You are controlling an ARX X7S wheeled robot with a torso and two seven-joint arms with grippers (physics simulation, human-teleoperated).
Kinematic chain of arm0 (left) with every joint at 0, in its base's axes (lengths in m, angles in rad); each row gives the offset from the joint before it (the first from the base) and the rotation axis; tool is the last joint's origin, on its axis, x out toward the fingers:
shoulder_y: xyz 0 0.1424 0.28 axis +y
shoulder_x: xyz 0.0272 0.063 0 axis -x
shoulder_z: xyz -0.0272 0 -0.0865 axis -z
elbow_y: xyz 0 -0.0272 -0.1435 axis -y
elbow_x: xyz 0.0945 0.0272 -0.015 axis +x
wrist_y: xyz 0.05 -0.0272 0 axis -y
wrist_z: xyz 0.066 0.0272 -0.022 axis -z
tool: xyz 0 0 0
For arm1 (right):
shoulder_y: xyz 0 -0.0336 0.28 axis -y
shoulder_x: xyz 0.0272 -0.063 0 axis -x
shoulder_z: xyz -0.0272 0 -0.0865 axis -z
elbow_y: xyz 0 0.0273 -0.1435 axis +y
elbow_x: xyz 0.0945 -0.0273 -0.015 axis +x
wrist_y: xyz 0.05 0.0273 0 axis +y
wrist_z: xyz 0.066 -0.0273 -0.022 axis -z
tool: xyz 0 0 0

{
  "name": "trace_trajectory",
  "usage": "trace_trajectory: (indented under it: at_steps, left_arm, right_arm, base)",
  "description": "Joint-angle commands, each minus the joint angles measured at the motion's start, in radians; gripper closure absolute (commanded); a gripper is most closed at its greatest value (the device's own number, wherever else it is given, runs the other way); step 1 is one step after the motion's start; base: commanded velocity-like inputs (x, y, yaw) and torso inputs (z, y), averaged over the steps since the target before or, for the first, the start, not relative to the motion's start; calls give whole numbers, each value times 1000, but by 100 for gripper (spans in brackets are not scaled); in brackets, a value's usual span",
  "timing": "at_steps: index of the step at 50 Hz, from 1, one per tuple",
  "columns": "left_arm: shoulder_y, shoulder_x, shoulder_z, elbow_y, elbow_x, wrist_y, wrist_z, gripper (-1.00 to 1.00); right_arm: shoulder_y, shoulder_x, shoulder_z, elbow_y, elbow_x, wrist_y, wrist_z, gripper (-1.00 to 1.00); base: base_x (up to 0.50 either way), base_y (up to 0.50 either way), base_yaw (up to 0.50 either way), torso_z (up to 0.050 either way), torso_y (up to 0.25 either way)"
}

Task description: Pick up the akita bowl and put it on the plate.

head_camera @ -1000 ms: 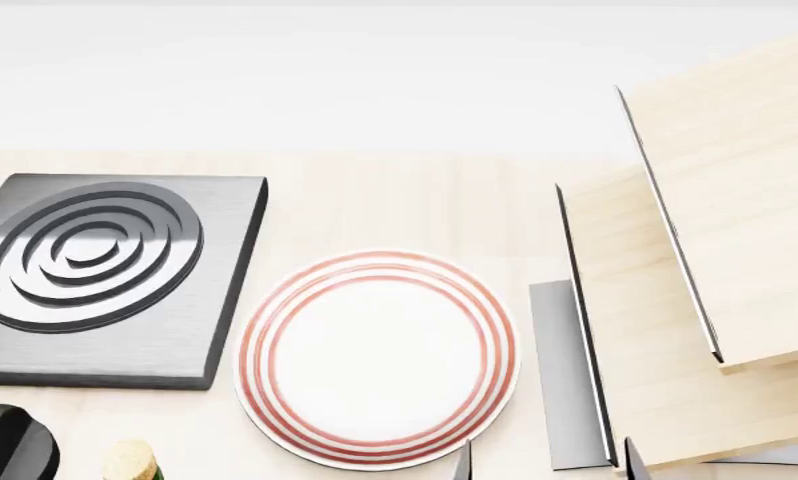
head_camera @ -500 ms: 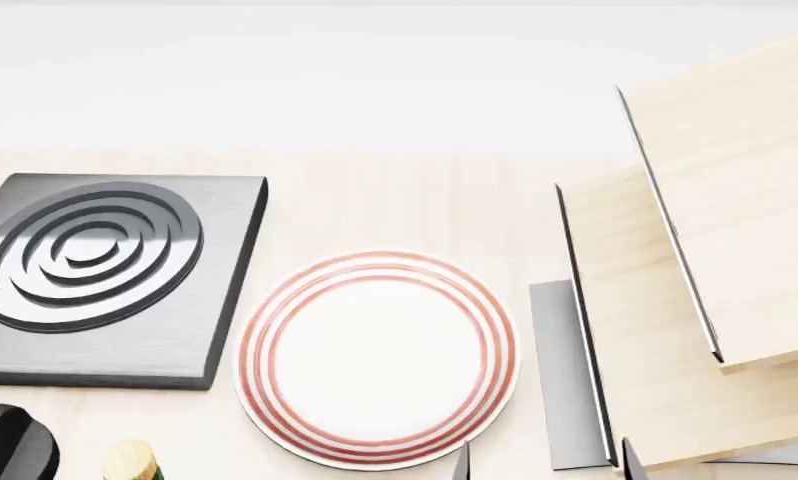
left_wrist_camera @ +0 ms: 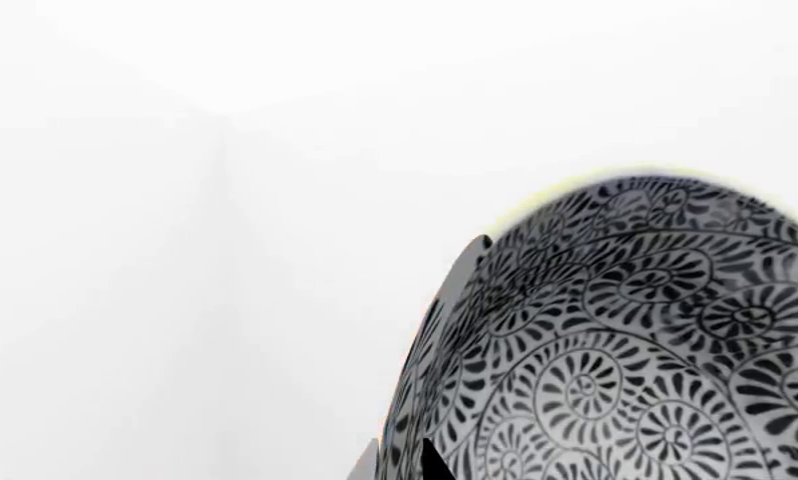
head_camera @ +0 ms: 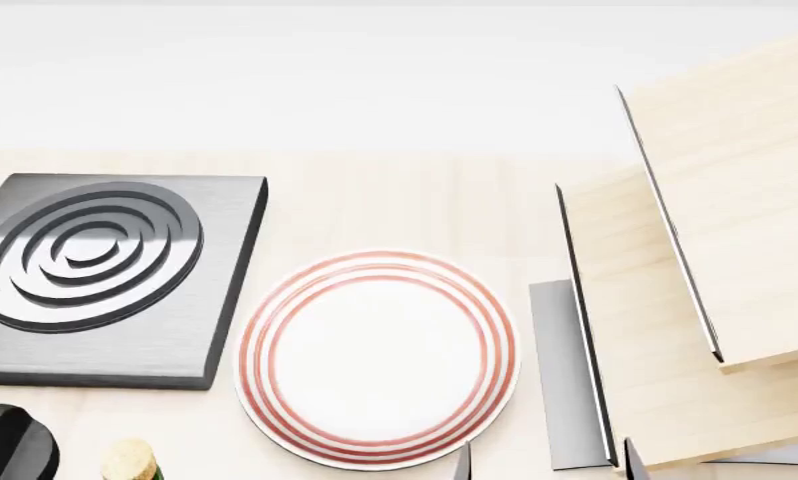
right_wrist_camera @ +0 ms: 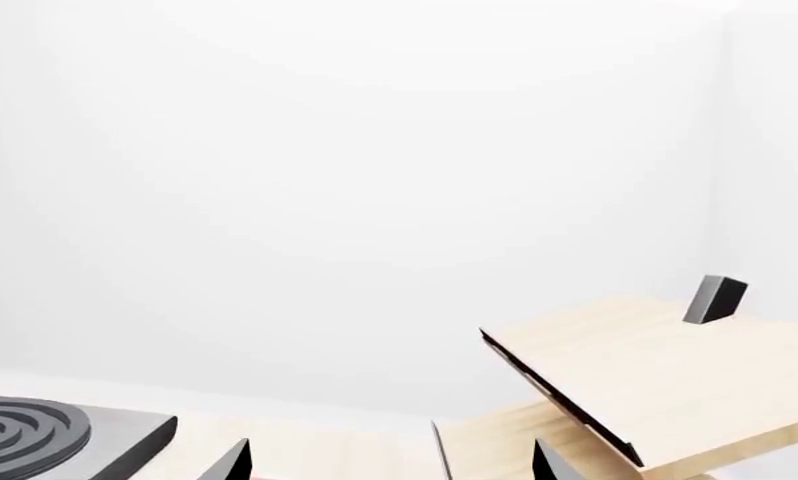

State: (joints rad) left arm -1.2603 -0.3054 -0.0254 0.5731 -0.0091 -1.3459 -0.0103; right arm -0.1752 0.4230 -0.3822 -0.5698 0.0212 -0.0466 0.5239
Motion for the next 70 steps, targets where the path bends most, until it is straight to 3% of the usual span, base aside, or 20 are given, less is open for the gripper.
trace_trajectory:
  at_steps: [1,14,21,22,31,38,45,63,70]
  left_arm:
    - [-69,7,41,-63,28,20,-12,100]
    - [-174,59,51,-269,34,68,-50,100]
    - [-205,108,19,-365,20,73,-64,100]
    - [-219,134,-28,-381,3,63,-64,100]
    - [-281,153,-18,-484,3,82,-81,100]
    - [-321,189,-105,-572,-19,49,-99,100]
    - [-337,236,-221,-606,-62,33,-106,100]
    - [-260,239,-288,-715,-116,-27,-88,100]
    - [-233,259,-326,-742,-138,13,-90,100]
  right_arm:
    - [1,1,-4,3,0,-1,2,-100]
    - [2,5,-2,3,6,0,5,-100]
    - [0,7,-1,0,7,-2,7,-100]
    - [0,8,0,-1,8,-2,8,-100]
    - [1,8,-4,4,6,-5,10,-100]
    - [4,7,-13,9,1,-4,8,-100]
    - [7,7,-16,13,1,-3,8,-100]
    - [13,7,-21,27,2,-7,11,-100]
    - [14,8,-24,27,4,-5,10,-100]
  base:
    - [0,0,0,0,0]
    - [0,0,0,0,1]
    - [0,0,0,0,0]
    - [0,0,0,0,0]
    - [0,0,0,0,1]
    - [0,0,0,0,0]
    - [0,0,0,0,0]
    - [0,0,0,0,1]
    - [0,0,0,0,0]
